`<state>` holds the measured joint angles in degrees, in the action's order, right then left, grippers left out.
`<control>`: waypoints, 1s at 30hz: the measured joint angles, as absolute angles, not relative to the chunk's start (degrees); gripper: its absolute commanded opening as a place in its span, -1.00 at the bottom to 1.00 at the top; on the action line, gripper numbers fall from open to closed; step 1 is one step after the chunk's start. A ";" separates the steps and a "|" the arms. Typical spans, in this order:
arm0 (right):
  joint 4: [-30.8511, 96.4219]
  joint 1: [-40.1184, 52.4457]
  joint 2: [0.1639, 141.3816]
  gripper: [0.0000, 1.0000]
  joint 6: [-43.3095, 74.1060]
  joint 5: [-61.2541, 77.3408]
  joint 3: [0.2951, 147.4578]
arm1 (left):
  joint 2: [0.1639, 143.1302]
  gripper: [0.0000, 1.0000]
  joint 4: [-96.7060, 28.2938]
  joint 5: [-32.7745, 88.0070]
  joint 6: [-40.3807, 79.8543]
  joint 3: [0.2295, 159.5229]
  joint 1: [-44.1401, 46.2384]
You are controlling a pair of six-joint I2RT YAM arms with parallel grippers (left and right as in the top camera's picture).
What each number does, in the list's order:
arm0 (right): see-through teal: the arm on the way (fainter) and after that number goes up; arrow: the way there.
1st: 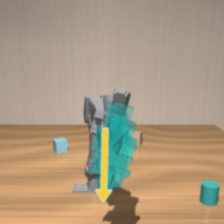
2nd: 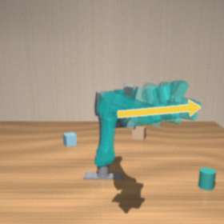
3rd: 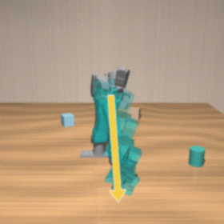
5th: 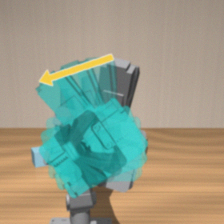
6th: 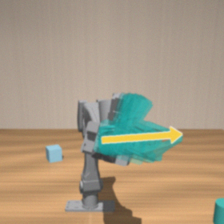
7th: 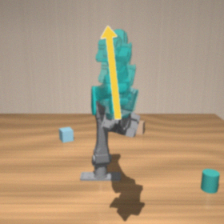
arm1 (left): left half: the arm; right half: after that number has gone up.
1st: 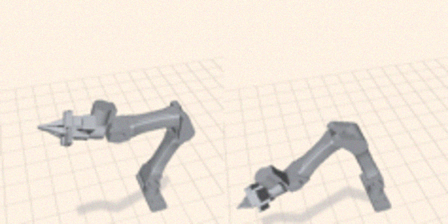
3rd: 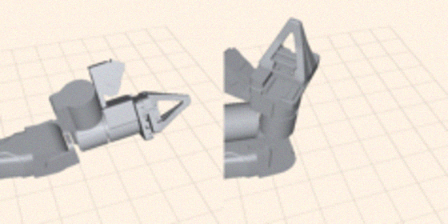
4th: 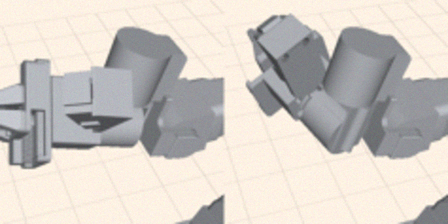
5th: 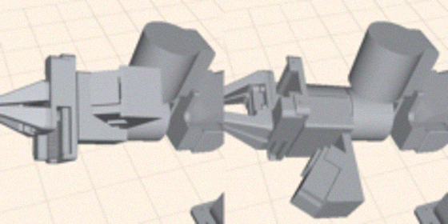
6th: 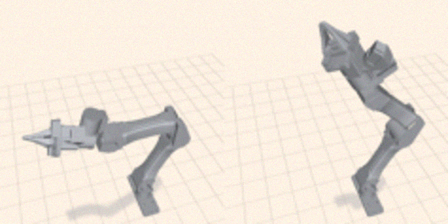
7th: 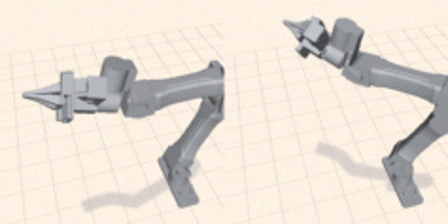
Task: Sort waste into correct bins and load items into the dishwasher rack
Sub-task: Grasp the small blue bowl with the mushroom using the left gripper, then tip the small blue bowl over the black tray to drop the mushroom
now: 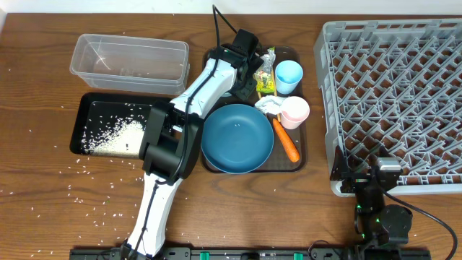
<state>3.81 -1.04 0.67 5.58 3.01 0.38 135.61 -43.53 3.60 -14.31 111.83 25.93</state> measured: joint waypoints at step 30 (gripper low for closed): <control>3.81 -1.04 0.67 0.98 5.58 3.01 0.38 | 106.65 -0.88 -75.53 4.36 2.17 111.85 18.15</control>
